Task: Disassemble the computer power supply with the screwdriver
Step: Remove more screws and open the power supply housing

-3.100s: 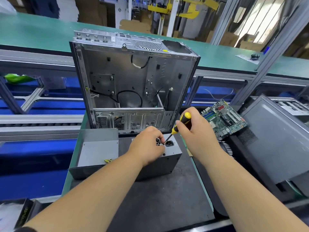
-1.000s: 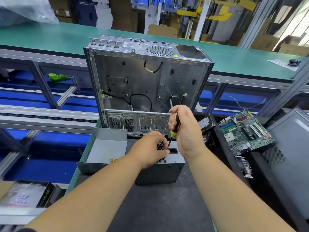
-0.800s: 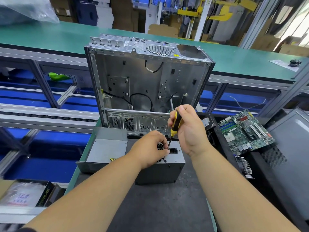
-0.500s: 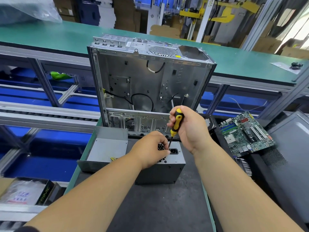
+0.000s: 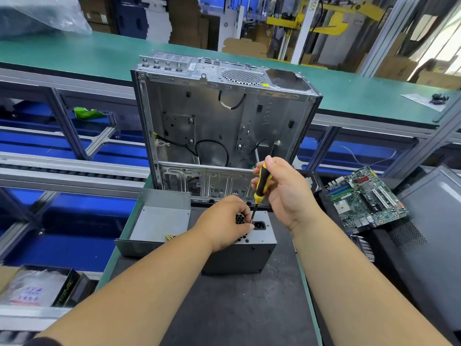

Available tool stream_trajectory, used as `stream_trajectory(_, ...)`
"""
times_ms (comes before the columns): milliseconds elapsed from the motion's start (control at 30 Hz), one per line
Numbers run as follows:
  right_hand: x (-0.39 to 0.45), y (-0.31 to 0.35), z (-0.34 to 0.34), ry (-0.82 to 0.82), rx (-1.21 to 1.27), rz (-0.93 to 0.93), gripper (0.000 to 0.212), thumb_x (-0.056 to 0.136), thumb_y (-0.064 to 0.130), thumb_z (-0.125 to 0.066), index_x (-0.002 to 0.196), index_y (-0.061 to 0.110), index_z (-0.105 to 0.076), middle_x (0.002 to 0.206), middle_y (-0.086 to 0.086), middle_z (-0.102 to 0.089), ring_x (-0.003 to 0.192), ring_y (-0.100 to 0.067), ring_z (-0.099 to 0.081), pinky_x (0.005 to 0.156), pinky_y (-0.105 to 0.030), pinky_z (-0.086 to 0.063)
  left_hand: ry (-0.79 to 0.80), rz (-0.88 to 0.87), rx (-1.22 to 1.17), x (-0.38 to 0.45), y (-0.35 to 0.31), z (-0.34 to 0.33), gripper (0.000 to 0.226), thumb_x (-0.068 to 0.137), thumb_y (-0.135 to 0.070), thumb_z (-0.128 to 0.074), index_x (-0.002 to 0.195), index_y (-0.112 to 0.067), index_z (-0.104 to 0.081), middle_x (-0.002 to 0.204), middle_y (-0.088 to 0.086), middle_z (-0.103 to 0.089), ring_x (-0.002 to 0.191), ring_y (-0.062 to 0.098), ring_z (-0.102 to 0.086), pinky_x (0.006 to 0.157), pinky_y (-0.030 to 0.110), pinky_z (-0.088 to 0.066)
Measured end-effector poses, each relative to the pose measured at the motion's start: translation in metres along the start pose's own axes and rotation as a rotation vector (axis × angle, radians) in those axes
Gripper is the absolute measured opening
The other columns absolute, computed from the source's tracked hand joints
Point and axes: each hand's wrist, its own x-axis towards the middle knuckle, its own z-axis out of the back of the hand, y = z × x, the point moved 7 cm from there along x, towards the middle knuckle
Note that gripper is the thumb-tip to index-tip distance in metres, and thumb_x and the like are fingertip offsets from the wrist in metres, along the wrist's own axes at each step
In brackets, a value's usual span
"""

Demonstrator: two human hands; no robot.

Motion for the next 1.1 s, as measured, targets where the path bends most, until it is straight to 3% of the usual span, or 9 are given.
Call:
stream_trajectory(200, -0.001, 0.003, 0.000, -0.020, -0.045, -0.026, 0.035, 0.105, 0.030, -0.044, 0.087, 0.011, -0.067, 0.071, -0.001, -0.064, 0.072, -0.017, -0.063, 0.080, -0.036, -0.056, 0.001, 0.003, 0.014, 0.000, -0.001, 0.001, 0.018, 0.082, -0.039, -0.072, 0.074, -0.040, -0.055, 0.106, -0.022, -0.052, 0.101, 0.004, -0.054, 0.093, 0.037, -0.049)
stream_trajectory(433, 0.001, -0.004, -0.015, 0.049, 0.128, -0.047, 0.055, 0.108, 0.043, -0.027, 0.076, 0.010, -0.057, 0.060, -0.001, -0.041, 0.058, -0.013, -0.036, 0.063, -0.027, -0.036, 0.000, 0.017, 0.015, -0.001, -0.001, 0.001, 0.017, 0.081, -0.038, -0.072, 0.074, -0.037, -0.056, 0.106, -0.021, -0.052, 0.102, 0.005, -0.054, 0.092, 0.037, -0.048)
stream_trajectory(500, 0.000, -0.004, -0.015, 0.063, 0.113, -0.033, 0.048, 0.104, 0.046, -0.035, 0.078, 0.012, -0.057, 0.060, -0.001, -0.041, 0.058, -0.013, -0.037, 0.062, -0.026, -0.037, -0.002, 0.017, 0.008, 0.000, -0.001, 0.001, 0.017, 0.081, -0.038, -0.072, 0.075, -0.036, -0.057, 0.106, -0.021, -0.052, 0.101, 0.005, -0.054, 0.091, 0.036, -0.049)
stream_trajectory(567, -0.001, -0.004, -0.014, 0.074, 0.069, -0.016, 0.027, 0.096, 0.040, -0.048, 0.085, 0.015, -0.052, 0.064, 0.001, -0.046, 0.060, -0.014, -0.041, 0.068, -0.030, -0.036, -0.003, 0.015, 0.006, 0.000, -0.001, 0.001, 0.017, 0.081, -0.038, -0.072, 0.075, -0.037, -0.056, 0.105, -0.021, -0.052, 0.100, 0.004, -0.054, 0.090, 0.036, -0.049)
stream_trajectory(633, -0.001, -0.004, -0.012, 0.076, 0.026, -0.013, 0.020, 0.092, 0.035, -0.051, 0.088, 0.017, -0.047, 0.068, 0.001, -0.053, 0.064, -0.015, -0.047, 0.071, -0.033, -0.038, -0.005, 0.017, 0.012, -0.001, -0.001, 0.002, 0.017, 0.081, -0.040, -0.072, 0.075, -0.038, -0.056, 0.105, -0.021, -0.052, 0.100, 0.004, -0.054, 0.090, 0.036, -0.049)
stream_trajectory(800, 0.000, 0.000, -0.008, 0.071, 0.028, -0.026, 0.019, 0.101, 0.025, -0.053, 0.087, 0.012, -0.054, 0.078, 0.000, -0.061, 0.072, -0.017, -0.059, 0.079, -0.035, -0.051, -0.003, 0.016, 0.006, 0.000, -0.001, 0.002, 0.018, 0.080, -0.040, -0.072, 0.074, -0.041, -0.056, 0.105, -0.021, -0.052, 0.099, 0.005, -0.055, 0.091, 0.036, -0.049)
stream_trajectory(967, 0.001, 0.005, -0.005, 0.009, 0.003, -0.034, 0.023, 0.103, 0.023, -0.051, 0.090, 0.007, -0.063, 0.072, -0.002, -0.064, 0.073, -0.021, -0.064, 0.075, -0.034, -0.055, -0.010, 0.026, -0.015, 0.001, 0.000, 0.002, 0.019, 0.080, -0.039, -0.074, 0.073, -0.040, -0.057, 0.105, -0.021, -0.053, 0.099, 0.004, -0.055, 0.092, 0.036, -0.048)
stream_trajectory(1100, -0.001, 0.001, -0.017, 0.054, 0.071, -0.064, 0.041, 0.107, 0.026, -0.035, 0.080, 0.006, -0.058, 0.063, -0.004, -0.052, 0.062, -0.017, -0.049, 0.072, -0.032, -0.046, -0.018, 0.027, -0.011, 0.000, 0.001, 0.002, 0.018, 0.079, -0.040, -0.075, 0.073, -0.038, -0.058, 0.106, -0.022, -0.053, 0.101, 0.003, -0.055, 0.093, 0.034, -0.048)
